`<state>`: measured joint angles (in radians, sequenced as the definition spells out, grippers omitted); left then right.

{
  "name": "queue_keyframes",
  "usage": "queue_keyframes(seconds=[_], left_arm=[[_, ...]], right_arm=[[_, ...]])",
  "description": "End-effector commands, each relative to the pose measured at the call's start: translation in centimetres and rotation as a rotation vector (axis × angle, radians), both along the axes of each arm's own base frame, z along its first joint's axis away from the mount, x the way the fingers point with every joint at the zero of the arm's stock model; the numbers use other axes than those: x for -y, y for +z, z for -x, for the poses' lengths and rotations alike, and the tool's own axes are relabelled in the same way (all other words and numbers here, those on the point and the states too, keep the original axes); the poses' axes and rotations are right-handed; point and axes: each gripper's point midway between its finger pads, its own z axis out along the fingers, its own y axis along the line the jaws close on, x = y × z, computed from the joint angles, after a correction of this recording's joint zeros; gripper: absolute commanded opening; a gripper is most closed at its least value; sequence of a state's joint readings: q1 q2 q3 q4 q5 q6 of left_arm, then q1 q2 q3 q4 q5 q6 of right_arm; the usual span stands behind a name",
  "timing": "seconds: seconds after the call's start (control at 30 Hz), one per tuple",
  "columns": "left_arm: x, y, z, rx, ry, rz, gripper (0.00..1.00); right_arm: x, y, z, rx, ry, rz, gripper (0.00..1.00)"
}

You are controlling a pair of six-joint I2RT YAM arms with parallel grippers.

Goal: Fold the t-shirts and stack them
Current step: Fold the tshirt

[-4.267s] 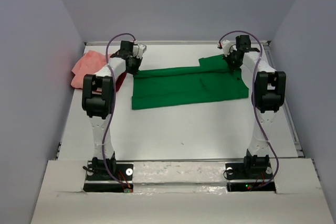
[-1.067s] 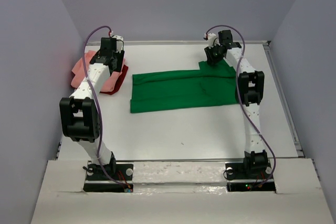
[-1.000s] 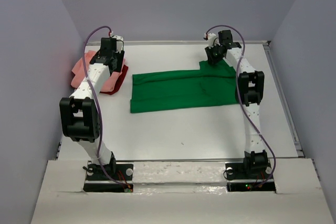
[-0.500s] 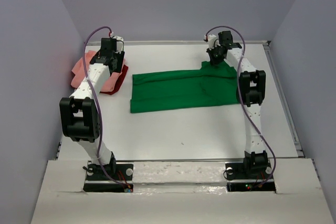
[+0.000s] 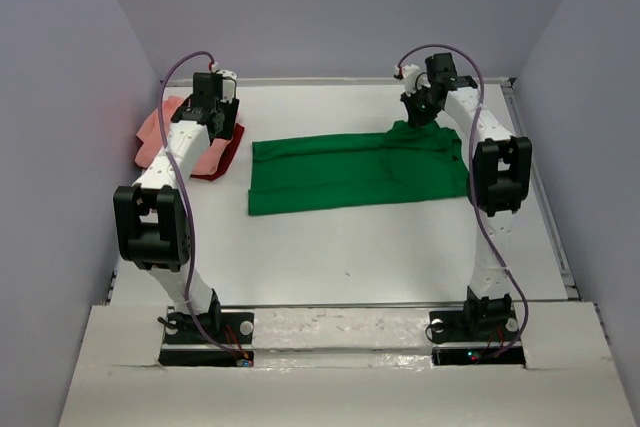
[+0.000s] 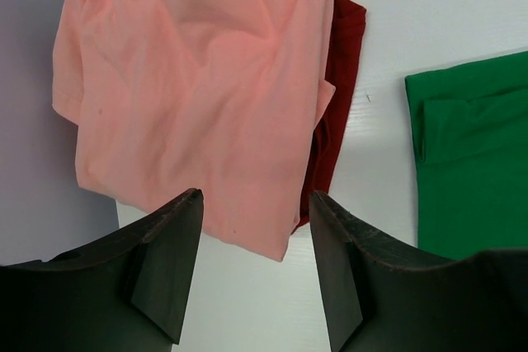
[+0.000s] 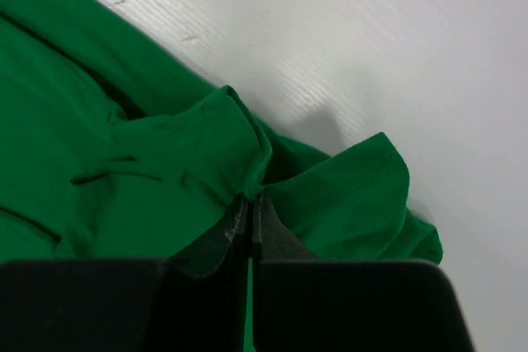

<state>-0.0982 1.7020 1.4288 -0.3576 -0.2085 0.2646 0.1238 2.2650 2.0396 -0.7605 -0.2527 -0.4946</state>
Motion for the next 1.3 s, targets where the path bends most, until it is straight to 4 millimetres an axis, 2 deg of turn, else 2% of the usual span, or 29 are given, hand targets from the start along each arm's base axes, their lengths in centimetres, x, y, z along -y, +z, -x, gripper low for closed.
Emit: queue_keyframes(seconds=[0.0,0.13,0.33,0.5,0.73,0.77,0.93,1.07,1.27], left_arm=[[0.6,3.9,-0.1,0.087,-0.025,0.017,0.65],[0.9,3.8,-0.1,0.085,-0.041,0.021,0.65],[1.1,3.8,0.0,0.081,-0.049,0.028,0.65],[1.3,3.8,0.0,0.081,-0.056,0.033,0.65],[1.7,4.1,0.1,0.084,-0.070,0.045,0.65],[1.7,4.2,0.1,0.086,-0.071,0.047,0.65],[1.9,4.2,0.2,0.085,-0.078,0.057,0.65],[2.1,4.2,0.3,0.088,-0.088,0.067,0.65],[2.3,4.3,0.4,0.090,-0.096,0.069,0.65]], right_arm=[[-1.4,2.2,2.1,-0.006,0.052,-0.017,0.00],[-2.1,1.5,3.5,-0.045,0.071,-0.003,0.00],[-1.8,0.8,4.6,-0.093,0.071,0.007,0.00],[-1.9,0.6,6.3,-0.133,0.083,0.020,0.00],[-1.2,1.0,8.5,-0.155,0.065,0.034,0.00],[-1.6,0.9,8.7,-0.159,0.069,0.035,0.00],[-1.5,1.4,9.5,-0.174,0.056,0.033,0.00],[-2.0,1.9,10.2,-0.183,0.061,0.021,0.00],[-2.9,1.1,11.2,-0.227,0.082,0.017,0.00]])
